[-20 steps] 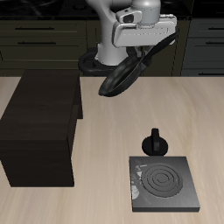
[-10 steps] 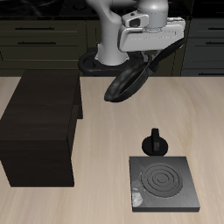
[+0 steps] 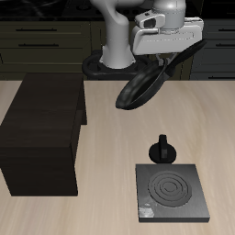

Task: Place the frypan on the flat stove

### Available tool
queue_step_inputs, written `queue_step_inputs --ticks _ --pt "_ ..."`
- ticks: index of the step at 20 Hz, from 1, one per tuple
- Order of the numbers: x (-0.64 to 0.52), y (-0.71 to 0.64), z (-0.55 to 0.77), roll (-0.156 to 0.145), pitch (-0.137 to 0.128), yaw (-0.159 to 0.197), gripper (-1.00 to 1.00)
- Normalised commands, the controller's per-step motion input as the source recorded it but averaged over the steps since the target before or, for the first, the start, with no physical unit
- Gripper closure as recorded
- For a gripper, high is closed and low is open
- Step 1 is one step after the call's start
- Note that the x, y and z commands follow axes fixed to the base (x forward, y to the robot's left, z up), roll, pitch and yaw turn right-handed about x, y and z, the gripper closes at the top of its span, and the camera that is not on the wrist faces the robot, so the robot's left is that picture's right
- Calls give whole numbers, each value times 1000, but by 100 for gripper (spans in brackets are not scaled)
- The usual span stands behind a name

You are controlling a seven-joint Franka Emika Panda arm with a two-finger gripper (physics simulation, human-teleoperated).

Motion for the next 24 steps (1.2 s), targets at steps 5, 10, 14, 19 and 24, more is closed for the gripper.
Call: queue_step_inputs --ticks 5,10,14,19,24 --pt "324 84 129 -12 -7 10 100" --pt "150 24 149 -2 -15 -22 100" --pt "239 118 114 27 1 -38 100" --pt "211 63 41 -3 13 -22 100" --pt "313 55 71 -16 -20 12 100"
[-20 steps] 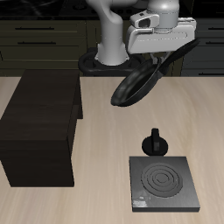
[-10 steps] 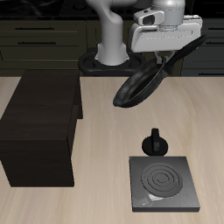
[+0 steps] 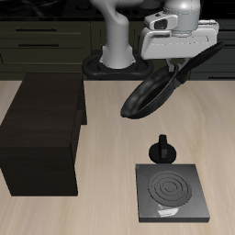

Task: Place the frypan on the flat stove

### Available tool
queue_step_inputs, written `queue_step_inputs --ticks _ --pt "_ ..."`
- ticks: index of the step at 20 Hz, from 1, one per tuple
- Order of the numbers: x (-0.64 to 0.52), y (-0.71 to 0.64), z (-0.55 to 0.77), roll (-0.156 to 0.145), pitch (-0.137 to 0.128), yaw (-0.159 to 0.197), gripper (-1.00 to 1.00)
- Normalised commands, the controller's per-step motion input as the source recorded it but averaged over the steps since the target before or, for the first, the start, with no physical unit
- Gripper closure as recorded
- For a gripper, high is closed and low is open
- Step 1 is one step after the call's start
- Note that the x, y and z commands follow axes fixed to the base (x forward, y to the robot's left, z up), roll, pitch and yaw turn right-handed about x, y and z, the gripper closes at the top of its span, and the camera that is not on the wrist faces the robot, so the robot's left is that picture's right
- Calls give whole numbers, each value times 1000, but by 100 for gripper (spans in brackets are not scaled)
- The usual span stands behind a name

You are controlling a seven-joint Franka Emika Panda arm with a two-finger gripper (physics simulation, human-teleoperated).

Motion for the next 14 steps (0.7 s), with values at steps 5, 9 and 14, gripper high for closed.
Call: queue_step_inputs --ticks 5,9,14 --pt "286 99 -51 4 15 -25 100" --pt "176 28 -36 -7 13 -18 100" --pt "251 24 19 -11 6 -41 100"
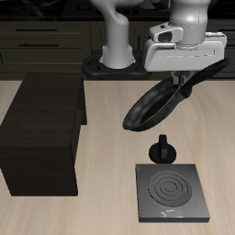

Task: Place the frypan on the flat stove

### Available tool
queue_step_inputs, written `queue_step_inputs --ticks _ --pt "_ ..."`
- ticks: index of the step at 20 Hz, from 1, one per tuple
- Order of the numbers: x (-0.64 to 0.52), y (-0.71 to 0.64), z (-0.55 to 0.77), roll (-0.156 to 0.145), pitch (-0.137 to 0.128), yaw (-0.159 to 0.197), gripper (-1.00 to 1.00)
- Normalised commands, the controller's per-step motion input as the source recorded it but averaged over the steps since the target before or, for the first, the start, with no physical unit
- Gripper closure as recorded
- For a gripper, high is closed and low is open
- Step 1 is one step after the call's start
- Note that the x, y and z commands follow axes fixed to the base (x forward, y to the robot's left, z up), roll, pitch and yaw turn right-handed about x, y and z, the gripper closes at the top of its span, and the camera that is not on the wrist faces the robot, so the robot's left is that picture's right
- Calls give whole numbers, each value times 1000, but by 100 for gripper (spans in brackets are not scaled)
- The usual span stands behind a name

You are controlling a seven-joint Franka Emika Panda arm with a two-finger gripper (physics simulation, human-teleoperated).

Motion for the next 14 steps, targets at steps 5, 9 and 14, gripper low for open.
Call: queue_step_inputs --ticks 5,9,14 --pt "201 -45 8 -36 -5 -19 100" --pt "148 -43 4 -39 -5 1 100" --pt "234 -174 -49 -50 -4 45 100"
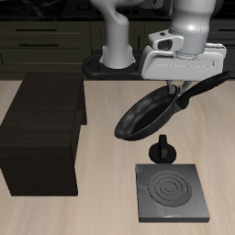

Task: Place the frypan on the flat stove

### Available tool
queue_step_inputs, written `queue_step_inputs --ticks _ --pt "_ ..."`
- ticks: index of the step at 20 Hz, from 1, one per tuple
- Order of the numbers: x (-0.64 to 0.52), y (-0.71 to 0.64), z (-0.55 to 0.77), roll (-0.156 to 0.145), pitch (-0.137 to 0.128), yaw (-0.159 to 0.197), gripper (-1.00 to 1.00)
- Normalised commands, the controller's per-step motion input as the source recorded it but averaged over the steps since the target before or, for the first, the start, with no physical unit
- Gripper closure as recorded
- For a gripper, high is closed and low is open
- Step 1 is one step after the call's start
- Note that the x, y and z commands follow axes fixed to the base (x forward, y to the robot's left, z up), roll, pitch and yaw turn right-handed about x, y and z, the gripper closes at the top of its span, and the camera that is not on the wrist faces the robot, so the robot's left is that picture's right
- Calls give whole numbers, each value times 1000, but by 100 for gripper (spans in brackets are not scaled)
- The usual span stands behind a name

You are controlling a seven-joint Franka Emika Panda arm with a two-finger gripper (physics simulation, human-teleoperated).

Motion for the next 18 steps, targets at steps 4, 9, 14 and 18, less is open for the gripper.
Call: queue_step_inputs --ticks 4,9,14,18 --pt "202 -101 89 -3 -36 25 100" --pt "171 -176 188 -42 -21 17 100" --pt "54 -27 38 -8 8 9 100" --pt "81 140 -142 26 10 22 100"
